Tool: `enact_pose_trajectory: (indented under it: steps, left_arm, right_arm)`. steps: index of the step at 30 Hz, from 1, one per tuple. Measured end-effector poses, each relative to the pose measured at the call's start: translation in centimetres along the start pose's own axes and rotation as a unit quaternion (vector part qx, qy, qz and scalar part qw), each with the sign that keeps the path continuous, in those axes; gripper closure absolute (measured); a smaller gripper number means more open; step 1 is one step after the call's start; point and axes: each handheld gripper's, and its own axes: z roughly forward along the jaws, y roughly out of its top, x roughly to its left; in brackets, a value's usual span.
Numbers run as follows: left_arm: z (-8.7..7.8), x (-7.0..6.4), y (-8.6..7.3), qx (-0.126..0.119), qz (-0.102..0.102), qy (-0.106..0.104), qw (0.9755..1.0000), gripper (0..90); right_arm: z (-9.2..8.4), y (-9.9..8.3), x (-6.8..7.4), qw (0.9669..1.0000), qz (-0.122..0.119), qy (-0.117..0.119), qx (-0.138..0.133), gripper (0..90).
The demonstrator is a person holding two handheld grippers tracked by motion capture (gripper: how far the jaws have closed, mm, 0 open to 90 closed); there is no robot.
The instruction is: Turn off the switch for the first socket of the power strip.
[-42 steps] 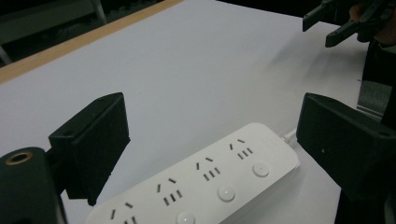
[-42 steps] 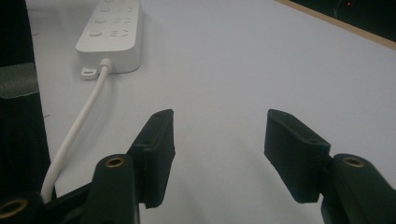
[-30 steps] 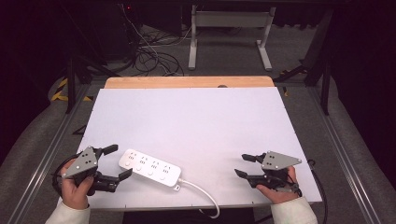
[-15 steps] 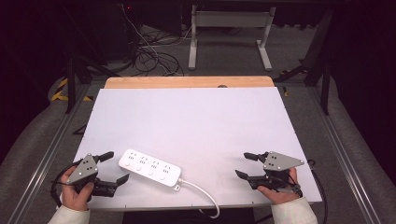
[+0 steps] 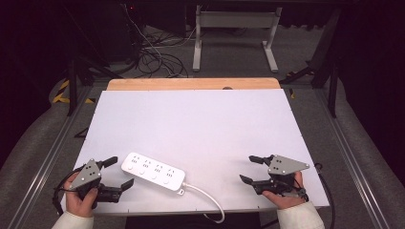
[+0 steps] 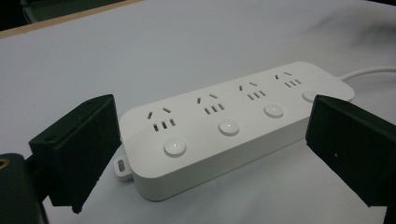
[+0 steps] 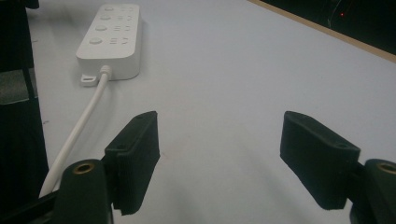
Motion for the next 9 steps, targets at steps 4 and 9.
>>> enact_pose_trajectory:
  steps: [4, 9]
  left_arm:
    - [-0.17, 0.03, 0.06, -0.005, -0.004, 0.005, 1.0000, 3.6]
    - [-0.41, -0.12, 0.20, -0.005, 0.004, 0.023, 0.9997, 3.3]
  right_arm:
    - [0.04, 0.01, -0.03, 1.0000, -0.002, -0.001, 0.000, 28.9]
    - [0.10, 0.01, -0.04, 1.0000, -0.003, -0.001, 0.003, 28.9]
